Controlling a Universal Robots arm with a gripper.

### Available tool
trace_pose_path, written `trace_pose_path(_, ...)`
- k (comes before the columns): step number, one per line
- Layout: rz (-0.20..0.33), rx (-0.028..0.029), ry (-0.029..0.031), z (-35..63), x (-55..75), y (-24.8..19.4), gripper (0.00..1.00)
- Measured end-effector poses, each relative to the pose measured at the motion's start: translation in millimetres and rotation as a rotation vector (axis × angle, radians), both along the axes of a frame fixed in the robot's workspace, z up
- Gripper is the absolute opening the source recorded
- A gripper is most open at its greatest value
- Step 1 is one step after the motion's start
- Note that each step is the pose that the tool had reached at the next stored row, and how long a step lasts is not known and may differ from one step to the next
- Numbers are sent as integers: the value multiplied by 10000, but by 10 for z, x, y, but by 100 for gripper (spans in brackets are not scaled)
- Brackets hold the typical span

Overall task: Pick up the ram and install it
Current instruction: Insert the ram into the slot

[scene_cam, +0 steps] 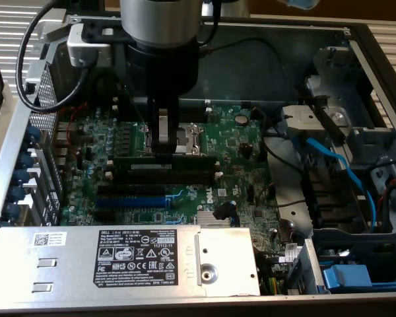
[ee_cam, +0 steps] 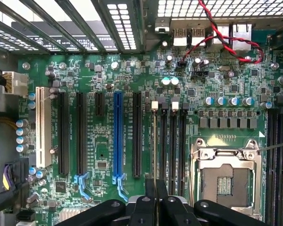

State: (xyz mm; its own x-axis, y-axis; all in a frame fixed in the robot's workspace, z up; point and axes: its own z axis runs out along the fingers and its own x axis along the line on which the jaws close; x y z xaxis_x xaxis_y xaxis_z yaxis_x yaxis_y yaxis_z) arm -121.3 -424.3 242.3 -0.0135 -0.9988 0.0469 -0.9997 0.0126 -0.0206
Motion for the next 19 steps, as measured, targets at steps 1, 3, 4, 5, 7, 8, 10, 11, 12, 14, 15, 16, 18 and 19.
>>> trace_pose_path(1,0,-1,1,-6,-1,5,12)
trace_pose_path(3,0,-1,2,-19,-20,8,12)
trace_pose_path(4,0,-2,2,-29,-21,8,12)
trace_pose_path(5,0,-3,2,-35,-21,11,12)
trace_pose_path(7,0,-3,2,-38,-21,11,12)
trace_pose_path(8,0,-2,1,-39,-21,11,12)
trace_pose_path(10,0,-2,2,-41,-21,11,12)
trace_pose_path(11,-1,-2,2,-42,-21,11,12)
trace_pose_path(12,0,-2,1,-43,-21,11,12)
trace_pose_path(14,-1,0,0,-48,-21,14,12)
trace_pose_path(15,-2,0,0,-50,-21,17,12)
trace_pose_path(16,-1,0,1,-51,-21,18,12)
trace_pose_path(18,0,-5,3,-53,-21,19,12)
trace_pose_path(19,0,-2,2,-56,-21,20,12)
